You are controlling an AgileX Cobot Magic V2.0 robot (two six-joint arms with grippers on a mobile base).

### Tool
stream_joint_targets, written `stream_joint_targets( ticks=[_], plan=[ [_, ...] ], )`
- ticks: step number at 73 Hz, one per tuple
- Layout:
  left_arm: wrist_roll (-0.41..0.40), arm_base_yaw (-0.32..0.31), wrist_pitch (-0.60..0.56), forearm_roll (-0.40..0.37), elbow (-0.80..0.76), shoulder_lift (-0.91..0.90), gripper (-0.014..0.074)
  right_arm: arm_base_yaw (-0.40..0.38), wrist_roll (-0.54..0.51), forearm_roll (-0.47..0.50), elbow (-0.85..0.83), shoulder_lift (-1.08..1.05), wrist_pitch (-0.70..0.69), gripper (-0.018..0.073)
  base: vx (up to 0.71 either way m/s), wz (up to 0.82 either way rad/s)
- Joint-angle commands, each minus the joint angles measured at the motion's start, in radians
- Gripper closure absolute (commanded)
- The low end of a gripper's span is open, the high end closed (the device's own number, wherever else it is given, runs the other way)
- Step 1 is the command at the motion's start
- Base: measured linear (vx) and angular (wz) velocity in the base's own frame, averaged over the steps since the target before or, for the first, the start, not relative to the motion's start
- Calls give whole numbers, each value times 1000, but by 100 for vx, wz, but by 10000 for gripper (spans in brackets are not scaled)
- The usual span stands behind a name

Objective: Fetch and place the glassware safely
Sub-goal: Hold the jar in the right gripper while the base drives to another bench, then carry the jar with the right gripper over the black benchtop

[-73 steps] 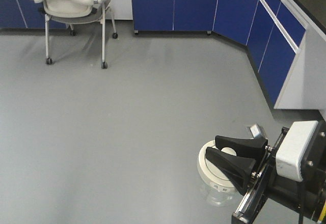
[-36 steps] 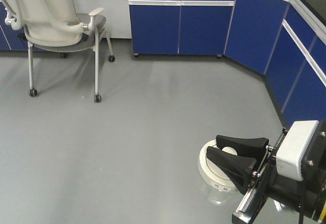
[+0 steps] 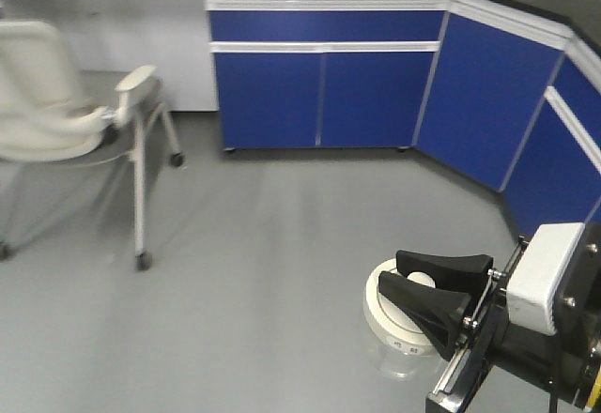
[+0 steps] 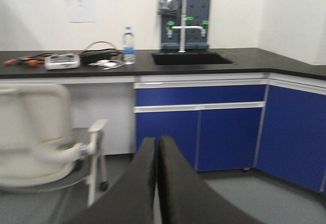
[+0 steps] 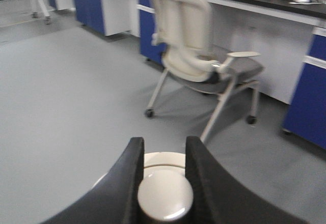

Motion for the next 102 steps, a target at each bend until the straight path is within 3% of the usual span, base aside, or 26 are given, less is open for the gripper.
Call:
stream_joint_targets(
  ticks=[1,44,102],
  plan=[
    [-6,-6,-72,-6,-27,12,603,-2,-8,42,-31,-12,-61,560,55,-56],
    [-6,-6,-72,-6,-27,12,603,-2,-8,41,-31,-12,-61,560,39,-96],
    [-6,-6,-72,-6,-27,12,603,-2,-8,41,-31,-12,-61,560,17,-82]
  ],
)
